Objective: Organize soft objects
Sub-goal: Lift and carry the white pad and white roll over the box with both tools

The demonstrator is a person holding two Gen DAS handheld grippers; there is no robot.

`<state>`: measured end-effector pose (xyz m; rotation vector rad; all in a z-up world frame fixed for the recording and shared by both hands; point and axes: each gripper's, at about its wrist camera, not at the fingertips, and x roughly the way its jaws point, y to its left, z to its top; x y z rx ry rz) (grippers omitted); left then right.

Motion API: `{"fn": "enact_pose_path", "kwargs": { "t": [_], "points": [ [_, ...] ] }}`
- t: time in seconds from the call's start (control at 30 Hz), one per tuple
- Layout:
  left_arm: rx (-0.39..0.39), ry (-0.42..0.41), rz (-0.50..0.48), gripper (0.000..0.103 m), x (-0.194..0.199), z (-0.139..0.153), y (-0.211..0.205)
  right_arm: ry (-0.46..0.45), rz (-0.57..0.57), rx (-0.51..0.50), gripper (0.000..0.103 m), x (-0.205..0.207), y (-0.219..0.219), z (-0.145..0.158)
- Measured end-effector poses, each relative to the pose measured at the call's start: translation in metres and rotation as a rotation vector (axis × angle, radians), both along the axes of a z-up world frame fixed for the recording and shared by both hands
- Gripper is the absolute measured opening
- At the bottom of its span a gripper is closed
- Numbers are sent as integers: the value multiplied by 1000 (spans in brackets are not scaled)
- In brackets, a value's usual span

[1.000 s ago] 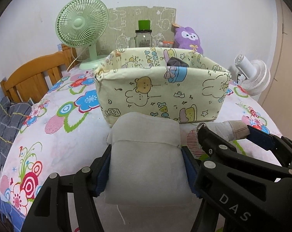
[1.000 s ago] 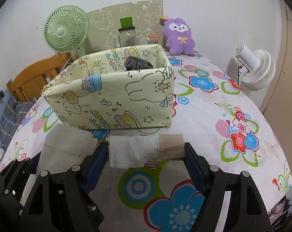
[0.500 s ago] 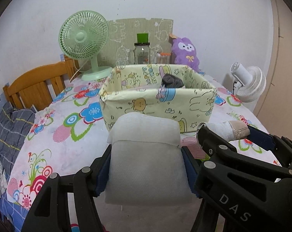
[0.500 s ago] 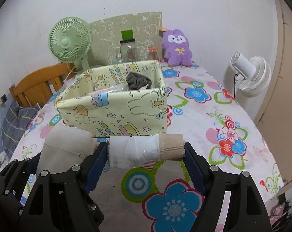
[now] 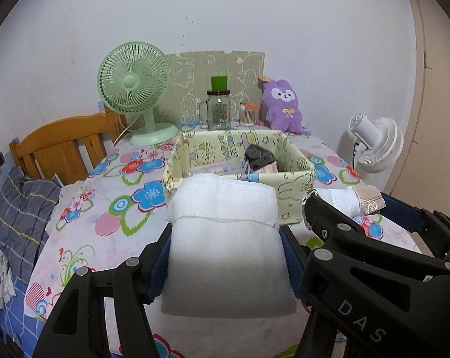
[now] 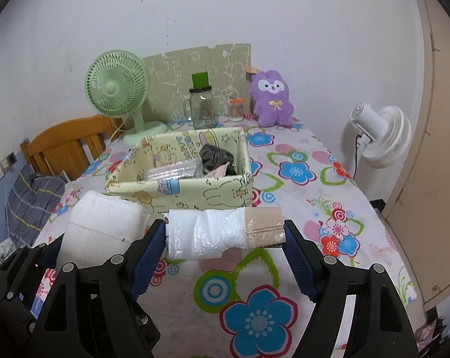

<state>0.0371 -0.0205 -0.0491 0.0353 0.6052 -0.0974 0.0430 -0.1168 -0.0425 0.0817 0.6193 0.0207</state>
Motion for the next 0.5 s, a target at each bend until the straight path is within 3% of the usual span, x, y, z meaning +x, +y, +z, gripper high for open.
{"fn": "enact_pose_path", "kwargs": {
  "t": [0.5],
  "points": [
    [-2, -50, -2, 69, -6, 31, -1, -55, 5, 4, 79, -7, 0, 34]
  ]
}}
